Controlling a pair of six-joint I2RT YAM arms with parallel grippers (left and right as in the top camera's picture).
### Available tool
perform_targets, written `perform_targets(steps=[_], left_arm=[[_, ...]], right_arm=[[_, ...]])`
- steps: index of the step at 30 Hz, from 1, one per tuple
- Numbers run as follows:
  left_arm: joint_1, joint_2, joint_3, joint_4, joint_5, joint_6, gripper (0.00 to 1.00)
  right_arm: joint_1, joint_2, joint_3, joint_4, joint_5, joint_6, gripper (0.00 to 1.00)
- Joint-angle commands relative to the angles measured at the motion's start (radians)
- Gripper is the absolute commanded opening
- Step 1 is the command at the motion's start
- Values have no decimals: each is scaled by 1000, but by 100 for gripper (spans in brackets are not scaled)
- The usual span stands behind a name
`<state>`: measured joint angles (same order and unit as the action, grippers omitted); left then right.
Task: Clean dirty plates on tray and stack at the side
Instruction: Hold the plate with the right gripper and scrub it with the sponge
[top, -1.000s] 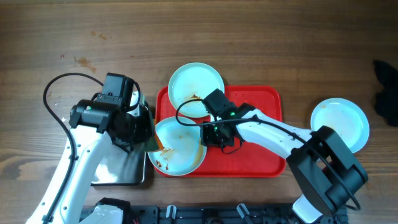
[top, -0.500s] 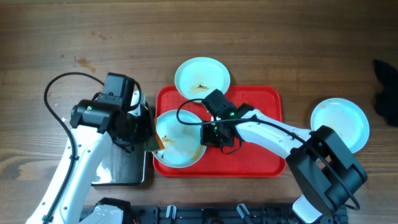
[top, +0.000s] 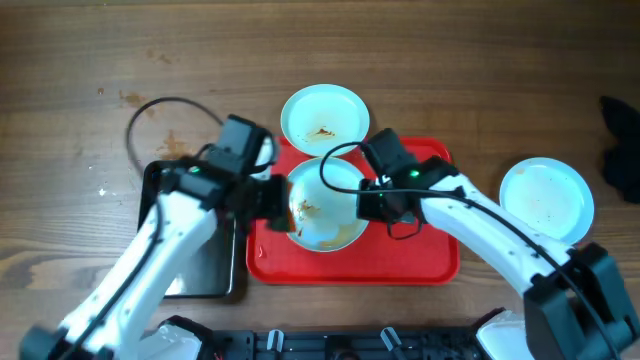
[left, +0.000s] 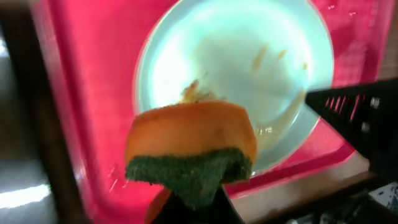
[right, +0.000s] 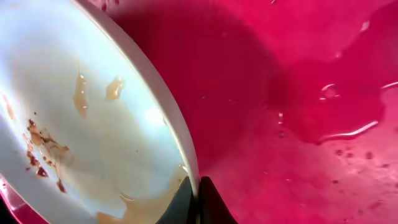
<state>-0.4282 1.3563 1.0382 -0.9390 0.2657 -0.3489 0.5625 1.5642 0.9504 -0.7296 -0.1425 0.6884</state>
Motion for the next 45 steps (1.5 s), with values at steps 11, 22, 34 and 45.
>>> perform_targets(steps=[11,22,34,45], left_arm=[[-126,369,2,428,333,50,4],[-166,411,-25,556,488,-42,4],[-302,444,-133,685,401,-282,4],[-171,490,-172,612,250,-250,4]], right_arm=[[-8,-22,-9,-76,-4,-31,5],[-8,44,-10,-63,-8,4,5],[-8,69,-10,-56,-7,21,5],[-8,69,-10,-72,-7,21,5]])
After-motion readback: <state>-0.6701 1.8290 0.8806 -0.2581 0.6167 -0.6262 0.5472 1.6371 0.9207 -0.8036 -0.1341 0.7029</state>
